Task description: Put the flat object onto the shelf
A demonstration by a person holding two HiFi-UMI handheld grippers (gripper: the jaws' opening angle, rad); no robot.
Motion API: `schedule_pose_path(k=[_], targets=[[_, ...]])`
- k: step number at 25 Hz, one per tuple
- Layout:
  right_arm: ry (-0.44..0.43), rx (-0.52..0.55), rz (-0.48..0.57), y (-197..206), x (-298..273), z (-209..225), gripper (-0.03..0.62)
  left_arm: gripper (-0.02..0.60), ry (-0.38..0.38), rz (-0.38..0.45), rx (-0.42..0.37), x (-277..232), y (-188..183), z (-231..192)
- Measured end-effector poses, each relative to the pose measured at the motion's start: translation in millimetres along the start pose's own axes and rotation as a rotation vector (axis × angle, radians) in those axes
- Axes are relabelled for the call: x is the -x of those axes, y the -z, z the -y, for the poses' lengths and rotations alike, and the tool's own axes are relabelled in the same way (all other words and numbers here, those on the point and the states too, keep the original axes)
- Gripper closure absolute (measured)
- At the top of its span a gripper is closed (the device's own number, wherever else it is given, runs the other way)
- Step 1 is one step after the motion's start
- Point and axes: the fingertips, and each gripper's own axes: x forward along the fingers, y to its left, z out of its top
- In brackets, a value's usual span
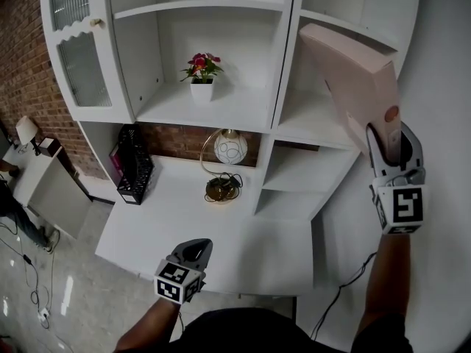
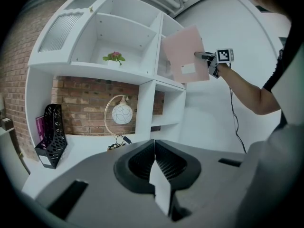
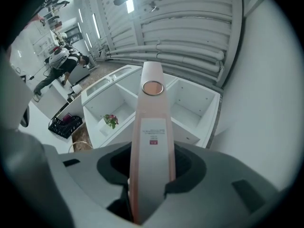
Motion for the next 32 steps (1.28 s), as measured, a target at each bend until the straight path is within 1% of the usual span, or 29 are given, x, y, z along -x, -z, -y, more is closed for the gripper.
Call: schedule_pose_path(k=[4, 9, 24, 32], targets=[[0.001, 0.016, 0.002, -3, -12, 0, 0.421, 0.577, -0.011, 0.003, 0.0, 1, -2, -1], [-0.003, 0.005, -0.01, 8, -25, -4, 0.419, 0.575, -0.018, 0.004, -0.005, 3, -3, -1], [-0.005, 0.01, -0.025, 26, -64, -18, 0.416, 0.577, -0.074, 0.009, 0.027, 8, 2, -12], [-0.031, 0.004, -0.046, 39, -88, -24, 0.418, 0.575, -0.102, 0.011, 0.042, 9, 3, -18]])
